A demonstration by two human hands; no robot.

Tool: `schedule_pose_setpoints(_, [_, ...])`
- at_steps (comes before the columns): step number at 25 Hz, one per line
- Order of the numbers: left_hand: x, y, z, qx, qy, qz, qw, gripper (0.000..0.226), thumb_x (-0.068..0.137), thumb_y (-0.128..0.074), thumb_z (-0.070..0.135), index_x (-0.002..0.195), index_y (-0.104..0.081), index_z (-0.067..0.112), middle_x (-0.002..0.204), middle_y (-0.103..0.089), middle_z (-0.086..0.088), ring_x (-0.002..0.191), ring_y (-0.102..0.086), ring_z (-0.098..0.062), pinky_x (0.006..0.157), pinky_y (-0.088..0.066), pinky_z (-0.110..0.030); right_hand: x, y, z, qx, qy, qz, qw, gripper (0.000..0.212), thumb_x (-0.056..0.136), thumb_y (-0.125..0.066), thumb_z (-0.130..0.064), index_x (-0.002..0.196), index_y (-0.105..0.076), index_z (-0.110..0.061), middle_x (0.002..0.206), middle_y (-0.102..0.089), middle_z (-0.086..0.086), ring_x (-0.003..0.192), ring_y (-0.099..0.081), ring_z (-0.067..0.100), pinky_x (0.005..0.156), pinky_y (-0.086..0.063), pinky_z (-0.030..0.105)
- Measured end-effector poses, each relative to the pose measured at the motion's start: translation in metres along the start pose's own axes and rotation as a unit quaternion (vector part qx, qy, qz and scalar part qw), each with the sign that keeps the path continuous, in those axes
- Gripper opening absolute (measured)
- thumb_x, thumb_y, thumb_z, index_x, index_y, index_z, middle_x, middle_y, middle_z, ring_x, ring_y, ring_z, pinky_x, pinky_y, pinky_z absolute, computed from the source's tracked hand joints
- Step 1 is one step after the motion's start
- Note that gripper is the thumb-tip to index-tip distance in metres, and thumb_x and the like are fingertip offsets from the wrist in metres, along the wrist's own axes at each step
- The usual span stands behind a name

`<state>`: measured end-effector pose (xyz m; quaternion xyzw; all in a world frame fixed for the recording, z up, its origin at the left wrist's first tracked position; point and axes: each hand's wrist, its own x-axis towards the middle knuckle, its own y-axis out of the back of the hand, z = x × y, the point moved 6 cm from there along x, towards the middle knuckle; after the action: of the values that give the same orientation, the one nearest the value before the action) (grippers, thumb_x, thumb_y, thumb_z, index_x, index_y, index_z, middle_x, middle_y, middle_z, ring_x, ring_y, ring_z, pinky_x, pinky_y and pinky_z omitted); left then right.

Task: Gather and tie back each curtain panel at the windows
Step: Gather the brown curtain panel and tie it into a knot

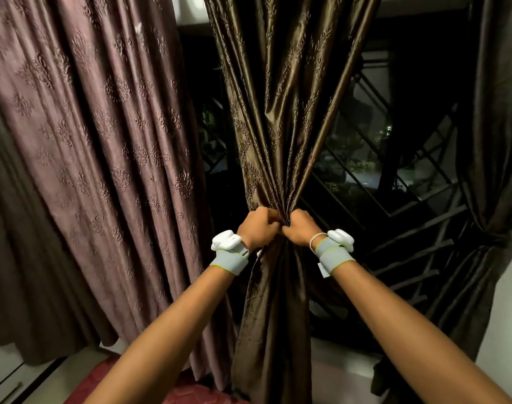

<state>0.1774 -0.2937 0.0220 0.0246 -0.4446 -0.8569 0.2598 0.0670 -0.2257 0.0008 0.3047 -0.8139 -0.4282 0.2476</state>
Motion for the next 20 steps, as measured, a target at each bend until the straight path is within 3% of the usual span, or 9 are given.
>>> schedule_pose_setpoints(3, [-0.008,0.025,-0.009,-0.076,0.068,0.15,0.983,0.029,0.072,-0.052,0.035,0.095,-0.07,0.029,0.094,-0.074,0.003,0.099,-0.066,-0.021,0.089,-0.053,-0.036,0.0,-0.001,0.009,0.044,-0.024,0.01,0.999,0.053,0.083,-0.07,-0.035,0.117,-0.06,0.004,0.125,-0.059,0.026,0.117,-0.056,0.041,0.097,-0.048,0.041])
schedule_pose_setpoints(5, [-0.009,0.035,-0.014,-0.128,0.08,0.206,0.967,0.046,0.078,-0.06,0.047,0.117,-0.058,0.023,0.113,-0.068,0.001,0.112,-0.059,-0.022,0.097,-0.048,-0.038,-0.001,0.0,0.013,0.08,-0.029,0.004,0.996,0.054,0.083,-0.072,-0.033,0.122,-0.06,0.001,0.127,-0.06,0.022,0.12,-0.056,0.037,0.101,-0.046,0.04])
schedule_pose_setpoints(7, [-0.004,0.031,-0.014,-0.271,0.098,0.148,0.946,0.079,0.077,-0.068,0.057,0.136,-0.037,0.014,0.131,-0.056,-0.003,0.12,-0.052,-0.02,0.105,-0.042,-0.037,-0.001,-0.003,0.013,0.112,-0.017,-0.02,0.993,0.055,0.081,-0.073,-0.031,0.126,-0.059,-0.003,0.127,-0.062,0.017,0.122,-0.056,0.032,0.104,-0.045,0.04])
schedule_pose_setpoints(9, [0.001,0.017,0.0,-0.351,0.083,0.038,0.932,0.067,0.085,-0.067,0.044,0.135,-0.038,0.01,0.13,-0.055,-0.002,0.114,-0.055,-0.015,0.099,-0.044,-0.029,-0.002,-0.007,0.011,0.145,-0.002,-0.035,0.989,0.055,0.081,-0.071,-0.026,0.13,-0.057,-0.005,0.131,-0.06,0.012,0.127,-0.053,0.025,0.11,-0.04,0.039])
schedule_pose_setpoints(11, [0.003,0.005,0.02,-0.328,0.033,-0.032,0.944,0.039,0.089,-0.066,0.026,0.123,-0.054,0.009,0.116,-0.062,-0.003,0.103,-0.06,-0.013,0.092,-0.047,-0.026,-0.004,-0.008,0.003,0.163,0.04,-0.059,0.984,0.054,0.084,-0.066,-0.022,0.135,-0.054,-0.007,0.137,-0.055,0.006,0.13,-0.046,0.017,0.115,-0.034,0.035])
schedule_pose_setpoints(13, [0.011,-0.004,0.028,-0.31,0.0,-0.035,0.95,0.036,0.083,-0.074,0.021,0.114,-0.063,0.008,0.109,-0.067,-0.005,0.101,-0.063,-0.014,0.095,-0.051,-0.029,-0.009,-0.005,-0.002,0.16,0.068,-0.069,0.982,0.058,0.081,-0.06,-0.022,0.137,-0.052,-0.007,0.141,-0.051,0.008,0.134,-0.043,0.019,0.116,-0.032,0.037])
schedule_pose_setpoints(15, [0.022,-0.01,0.025,-0.292,0.005,0.015,0.956,0.045,0.072,-0.081,0.036,0.108,-0.069,0.012,0.108,-0.071,-0.005,0.103,-0.066,-0.017,0.098,-0.051,-0.038,-0.013,-0.002,-0.002,0.173,0.062,-0.073,0.98,0.049,0.085,-0.056,-0.004,0.134,-0.051,0.002,0.135,-0.053,0.013,0.131,-0.045,0.025,0.112,-0.037,0.04])
schedule_pose_setpoints(17, [0.028,-0.015,0.02,-0.251,0.034,0.062,0.965,0.053,0.064,-0.071,0.051,0.102,-0.072,0.014,0.105,-0.073,-0.009,0.103,-0.067,-0.023,0.095,-0.052,-0.042,-0.013,-0.002,0.001,0.212,0.055,-0.067,0.973,0.044,0.085,-0.05,0.014,0.129,-0.05,0.01,0.124,-0.055,0.013,0.121,-0.049,0.023,0.103,-0.043,0.035])
schedule_pose_setpoints(20, [0.029,-0.018,0.026,-0.178,0.038,0.073,0.981,0.05,0.071,-0.047,0.046,0.099,-0.068,0.009,0.105,-0.069,-0.015,0.102,-0.063,-0.033,0.091,-0.05,-0.042,-0.01,-0.002,0.0,0.216,0.024,-0.036,0.975,0.046,0.075,-0.064,-0.006,0.119,-0.056,0.008,0.119,-0.062,0.021,0.118,-0.056,0.029,0.098,-0.048,0.038])
